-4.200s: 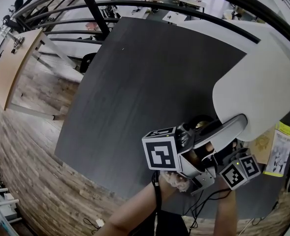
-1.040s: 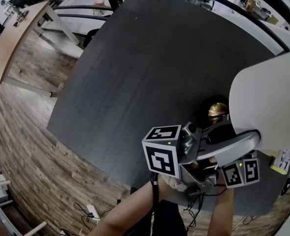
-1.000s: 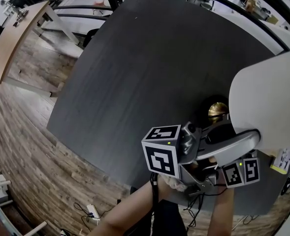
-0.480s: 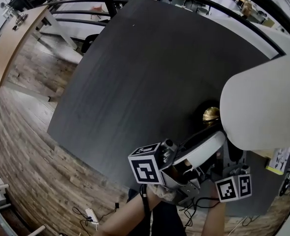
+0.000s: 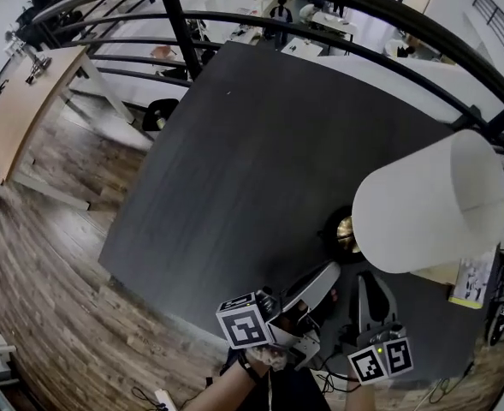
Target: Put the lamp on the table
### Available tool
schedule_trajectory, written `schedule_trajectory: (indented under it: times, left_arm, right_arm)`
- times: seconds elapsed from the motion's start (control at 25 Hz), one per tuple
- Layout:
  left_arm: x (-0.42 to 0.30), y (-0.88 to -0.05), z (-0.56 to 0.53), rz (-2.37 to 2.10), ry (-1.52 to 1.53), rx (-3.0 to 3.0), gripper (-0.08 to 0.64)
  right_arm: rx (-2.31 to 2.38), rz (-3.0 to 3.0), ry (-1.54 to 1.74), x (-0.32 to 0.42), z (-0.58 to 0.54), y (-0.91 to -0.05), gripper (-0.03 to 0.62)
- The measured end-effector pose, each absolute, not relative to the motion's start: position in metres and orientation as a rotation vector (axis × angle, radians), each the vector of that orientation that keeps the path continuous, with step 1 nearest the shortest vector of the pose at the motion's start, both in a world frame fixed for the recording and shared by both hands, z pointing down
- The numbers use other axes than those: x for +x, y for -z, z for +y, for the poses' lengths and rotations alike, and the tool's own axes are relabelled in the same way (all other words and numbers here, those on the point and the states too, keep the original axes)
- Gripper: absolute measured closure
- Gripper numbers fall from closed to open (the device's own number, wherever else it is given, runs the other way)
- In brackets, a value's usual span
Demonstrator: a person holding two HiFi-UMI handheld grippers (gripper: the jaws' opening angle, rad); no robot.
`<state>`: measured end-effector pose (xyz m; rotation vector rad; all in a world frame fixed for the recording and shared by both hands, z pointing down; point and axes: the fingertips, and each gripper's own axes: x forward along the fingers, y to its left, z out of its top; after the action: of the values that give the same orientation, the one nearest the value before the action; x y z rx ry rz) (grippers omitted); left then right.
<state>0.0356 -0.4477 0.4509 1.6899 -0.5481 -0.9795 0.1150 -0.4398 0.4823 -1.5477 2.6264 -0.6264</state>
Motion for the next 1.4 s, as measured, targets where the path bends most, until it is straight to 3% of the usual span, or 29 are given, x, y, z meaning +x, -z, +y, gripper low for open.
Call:
schedule_trajectory:
  times: [0.28,0.56,1.4]
  left_arm:
    - [0.015,-0.43,-0.436,-0.723,0.696,1.985,0.546]
    - [0.011,-0.415,-0.419,-0.852,0.468,2.11,0.547]
    - [0.016,-0.375,-0.42,-0.948,0.28,2.258,0.548]
  right_arm:
    - [-1.449,2.691,0.63,0.07,-0.427,-0.459,0.572]
    - [-1.465,2.687,0.634,0.067,-0.418,-0.428,0.574]
    - [-1.493,2.58,0.576,0.07,-0.416,-0.375,0.575]
